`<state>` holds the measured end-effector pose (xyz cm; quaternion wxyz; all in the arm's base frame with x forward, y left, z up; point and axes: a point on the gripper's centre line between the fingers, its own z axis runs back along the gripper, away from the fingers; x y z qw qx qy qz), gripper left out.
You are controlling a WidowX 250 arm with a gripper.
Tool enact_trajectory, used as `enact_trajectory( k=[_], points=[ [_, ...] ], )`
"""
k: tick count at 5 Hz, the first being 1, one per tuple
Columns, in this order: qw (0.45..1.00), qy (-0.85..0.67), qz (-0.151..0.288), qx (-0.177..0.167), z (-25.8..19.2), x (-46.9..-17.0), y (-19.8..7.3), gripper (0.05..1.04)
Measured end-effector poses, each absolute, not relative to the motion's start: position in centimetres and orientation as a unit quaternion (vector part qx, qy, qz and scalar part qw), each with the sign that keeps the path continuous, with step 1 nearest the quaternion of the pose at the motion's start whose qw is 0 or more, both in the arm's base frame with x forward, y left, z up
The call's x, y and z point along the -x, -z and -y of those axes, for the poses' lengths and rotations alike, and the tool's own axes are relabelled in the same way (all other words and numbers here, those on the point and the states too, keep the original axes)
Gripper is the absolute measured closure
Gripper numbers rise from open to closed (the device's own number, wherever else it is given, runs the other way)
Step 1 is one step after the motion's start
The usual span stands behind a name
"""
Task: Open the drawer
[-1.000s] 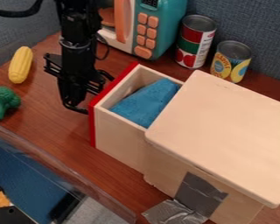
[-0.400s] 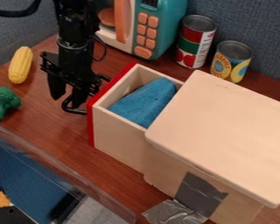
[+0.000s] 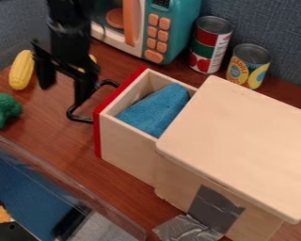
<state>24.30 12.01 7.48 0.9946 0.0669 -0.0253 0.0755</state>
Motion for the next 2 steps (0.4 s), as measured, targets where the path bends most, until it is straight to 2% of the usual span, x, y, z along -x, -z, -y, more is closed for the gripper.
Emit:
enact_trajectory(
  k=[1,2],
  points=[
    [0.99,-0.112,0.038,-0.074,-14.1,-23.0,-10.4,0.084],
    [0.985,-0.146,0.038,-0.08,-16.3,-21.6,-11.9,0.084]
  ],
)
